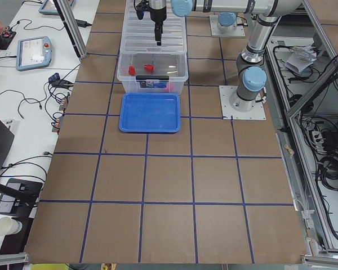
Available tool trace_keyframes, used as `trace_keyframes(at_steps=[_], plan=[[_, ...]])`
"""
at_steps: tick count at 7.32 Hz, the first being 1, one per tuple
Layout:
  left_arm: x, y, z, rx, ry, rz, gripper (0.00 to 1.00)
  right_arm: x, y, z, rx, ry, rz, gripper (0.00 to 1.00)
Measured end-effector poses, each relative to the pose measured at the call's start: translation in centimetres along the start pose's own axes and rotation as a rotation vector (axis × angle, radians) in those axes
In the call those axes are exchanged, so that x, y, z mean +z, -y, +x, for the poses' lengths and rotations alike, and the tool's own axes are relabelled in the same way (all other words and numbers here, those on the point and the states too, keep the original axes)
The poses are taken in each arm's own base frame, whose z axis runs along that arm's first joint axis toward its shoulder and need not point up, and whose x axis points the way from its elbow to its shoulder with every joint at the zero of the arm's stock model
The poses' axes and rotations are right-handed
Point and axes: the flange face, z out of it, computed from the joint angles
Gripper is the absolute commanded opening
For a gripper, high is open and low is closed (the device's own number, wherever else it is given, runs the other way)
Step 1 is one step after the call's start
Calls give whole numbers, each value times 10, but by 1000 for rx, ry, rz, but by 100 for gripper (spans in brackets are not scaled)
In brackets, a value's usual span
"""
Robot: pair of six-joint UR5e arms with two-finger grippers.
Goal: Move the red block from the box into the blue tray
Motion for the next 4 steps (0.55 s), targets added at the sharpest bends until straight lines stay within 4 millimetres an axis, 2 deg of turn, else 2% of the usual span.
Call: trace_keyframes(at_steps=[3,4], plan=[[27,27,-3,-47,12,27,100,0,-2,16,4,3,1,100],[46,45,-6,-72,19,42,100,0,-3,17,4,4,1,100]])
